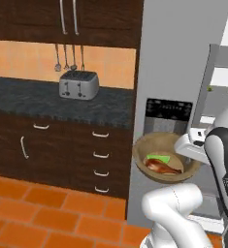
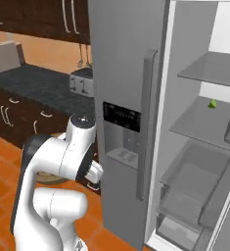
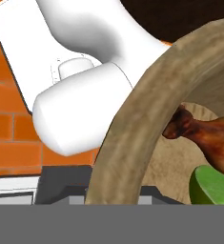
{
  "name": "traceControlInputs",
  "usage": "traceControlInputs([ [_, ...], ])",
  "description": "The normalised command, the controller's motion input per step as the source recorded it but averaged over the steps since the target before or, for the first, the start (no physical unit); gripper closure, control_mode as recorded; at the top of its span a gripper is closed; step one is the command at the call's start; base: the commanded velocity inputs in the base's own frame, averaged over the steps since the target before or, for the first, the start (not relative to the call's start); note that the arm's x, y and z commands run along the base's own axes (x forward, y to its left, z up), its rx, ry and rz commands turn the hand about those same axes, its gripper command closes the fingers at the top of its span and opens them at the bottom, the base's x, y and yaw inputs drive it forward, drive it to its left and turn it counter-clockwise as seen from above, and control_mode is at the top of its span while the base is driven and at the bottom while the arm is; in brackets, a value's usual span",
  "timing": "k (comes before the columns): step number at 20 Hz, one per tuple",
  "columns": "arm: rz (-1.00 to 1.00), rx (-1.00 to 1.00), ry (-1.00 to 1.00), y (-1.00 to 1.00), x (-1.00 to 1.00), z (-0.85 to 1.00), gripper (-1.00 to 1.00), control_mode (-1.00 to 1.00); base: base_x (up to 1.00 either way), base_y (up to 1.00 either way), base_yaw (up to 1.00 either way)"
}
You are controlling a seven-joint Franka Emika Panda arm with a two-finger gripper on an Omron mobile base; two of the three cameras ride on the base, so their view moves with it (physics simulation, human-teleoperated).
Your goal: Pick the chicken drumstick and lemon wedge from their plates and place them in the bowl. Then put the bowl in the fridge.
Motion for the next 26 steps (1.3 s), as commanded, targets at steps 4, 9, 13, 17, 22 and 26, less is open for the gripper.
traceControlInputs([
  [4, 0.0, 0.0, 0.0, 0.0, 0.0, 0.0, 1.0, 1.0, 0.24, 0.37, -0.75],
  [9, 0.0, 0.0, 0.0, 0.0, 0.0, 0.0, 1.0, 1.0, 0.33, 0.13, -0.7],
  [13, 0.0, 0.0, 0.0, 0.0, 0.0, 0.0, 1.0, 1.0, 0.57, 0.16, -0.59],
  [17, 0.0, 0.0, 0.0, 0.0, 0.0, 0.0, 1.0, 1.0, 0.48, -0.03, -0.26],
  [22, 0.0, 0.0, 0.0, 0.0, 0.0, 0.0, 1.0, 1.0, 0.03, -0.05, -0.1],
  [26, 0.0, 0.0, 0.0, 0.0, 0.0, 0.0, 1.0, 1.0, 0.1, -0.38, -0.19],
])
